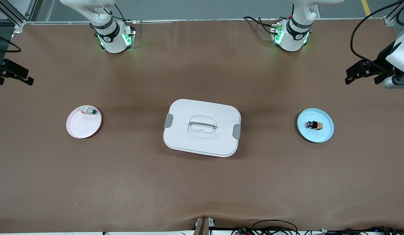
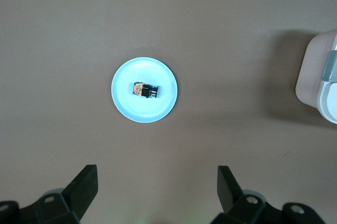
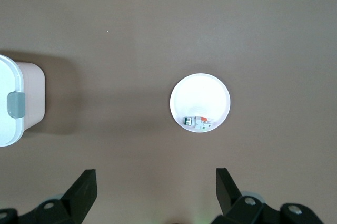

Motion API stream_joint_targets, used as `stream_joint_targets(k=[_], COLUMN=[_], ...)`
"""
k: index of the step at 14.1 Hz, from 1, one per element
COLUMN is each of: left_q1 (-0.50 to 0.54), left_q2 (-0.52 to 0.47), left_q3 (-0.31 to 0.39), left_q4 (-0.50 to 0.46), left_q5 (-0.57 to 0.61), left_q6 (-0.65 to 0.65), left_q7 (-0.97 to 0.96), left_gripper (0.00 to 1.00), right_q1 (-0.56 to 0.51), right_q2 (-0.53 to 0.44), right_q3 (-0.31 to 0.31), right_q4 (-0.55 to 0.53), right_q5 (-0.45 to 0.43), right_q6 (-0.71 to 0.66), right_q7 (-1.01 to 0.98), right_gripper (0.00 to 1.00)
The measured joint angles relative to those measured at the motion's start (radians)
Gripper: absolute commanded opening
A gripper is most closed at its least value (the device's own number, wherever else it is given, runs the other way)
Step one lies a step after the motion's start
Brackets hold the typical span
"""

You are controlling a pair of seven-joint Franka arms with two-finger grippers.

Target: Transfer orange switch to right arm and place

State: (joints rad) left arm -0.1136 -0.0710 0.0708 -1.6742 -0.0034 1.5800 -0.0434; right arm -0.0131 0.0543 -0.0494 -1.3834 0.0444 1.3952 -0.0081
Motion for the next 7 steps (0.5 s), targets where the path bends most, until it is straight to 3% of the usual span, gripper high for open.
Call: stream_joint_targets(k=[7], left_q1=[0.006], left_q2=[0.017], left_q3=[0.000], left_q4=[-0.054], left_q5=[0.000], left_q6=[0.000], left_q7=[0.003], left_gripper=[1.00], right_q1=[0.000], right_q2=[0.000], right_q3=[0.000], right_q4=[0.000], right_q5=[0.000], right_q6=[0.000], right_q7=[0.000], right_gripper=[1.00])
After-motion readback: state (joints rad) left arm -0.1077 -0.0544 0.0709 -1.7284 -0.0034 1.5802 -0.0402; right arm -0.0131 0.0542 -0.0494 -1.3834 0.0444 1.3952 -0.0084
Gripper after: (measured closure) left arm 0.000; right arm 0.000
